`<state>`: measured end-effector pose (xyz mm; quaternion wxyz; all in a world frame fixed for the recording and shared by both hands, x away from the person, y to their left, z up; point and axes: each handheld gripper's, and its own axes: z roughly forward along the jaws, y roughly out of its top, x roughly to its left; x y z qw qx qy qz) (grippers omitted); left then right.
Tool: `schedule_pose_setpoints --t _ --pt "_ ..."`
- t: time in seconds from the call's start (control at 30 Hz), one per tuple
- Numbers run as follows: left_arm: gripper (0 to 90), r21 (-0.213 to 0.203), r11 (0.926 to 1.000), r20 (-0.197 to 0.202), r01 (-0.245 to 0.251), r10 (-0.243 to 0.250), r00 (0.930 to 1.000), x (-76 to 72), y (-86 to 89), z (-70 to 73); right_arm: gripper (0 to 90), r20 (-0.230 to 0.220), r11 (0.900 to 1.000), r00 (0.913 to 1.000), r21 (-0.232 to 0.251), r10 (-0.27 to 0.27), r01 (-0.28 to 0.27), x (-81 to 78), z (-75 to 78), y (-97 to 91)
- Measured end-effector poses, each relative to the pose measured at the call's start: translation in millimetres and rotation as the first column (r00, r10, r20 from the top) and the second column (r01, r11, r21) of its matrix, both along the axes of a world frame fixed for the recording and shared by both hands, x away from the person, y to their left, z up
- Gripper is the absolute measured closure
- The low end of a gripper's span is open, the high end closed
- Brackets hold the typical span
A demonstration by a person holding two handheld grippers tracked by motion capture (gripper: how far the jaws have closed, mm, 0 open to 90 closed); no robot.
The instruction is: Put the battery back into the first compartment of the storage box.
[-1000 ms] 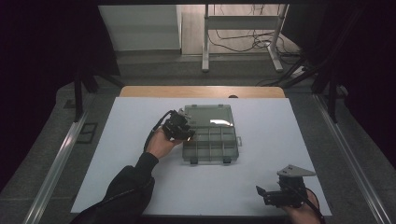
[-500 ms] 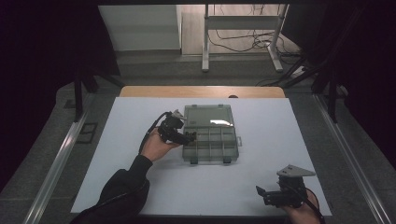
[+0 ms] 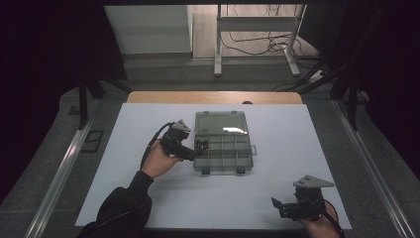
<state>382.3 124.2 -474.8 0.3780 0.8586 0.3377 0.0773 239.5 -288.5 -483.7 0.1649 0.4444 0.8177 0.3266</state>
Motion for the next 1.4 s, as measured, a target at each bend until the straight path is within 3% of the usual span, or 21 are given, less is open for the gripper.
schedule_pose_setpoints --t 0.27,0.67,0.87,1.4 --pt "4.9 -0.015 0.9999 0.003 -0.002 0.002 1.0 -9.5 8.1 -1.0 0.7 -0.001 1.0 1.0 -0.001 0.0 0.0 0.1 -0.1 0.1" --pt "3.9 0.015 0.9997 0.006 0.021 -0.021 0.9998 -22.0 11.3 -5.7 0.8 0.005 1.0 1.0 0.001 0.0 0.0 -0.5 0.1 0.1" --pt "2.0 0.027 0.9995 0.019 0.015 -0.016 0.9997 -28.6 14.1 -5.7 0.8 0.007 1.0 1.0 0.002 0.0 0.0 -0.7 0.3 0.0" --pt "0.1 0.006 0.9999 0.052 -0.012 0.012 0.9986 -46.1 28.8 -2.3 0.8 0.013 1.0 0.9999 0.002 0.0 0.0 -1.2 0.5 -0.3"
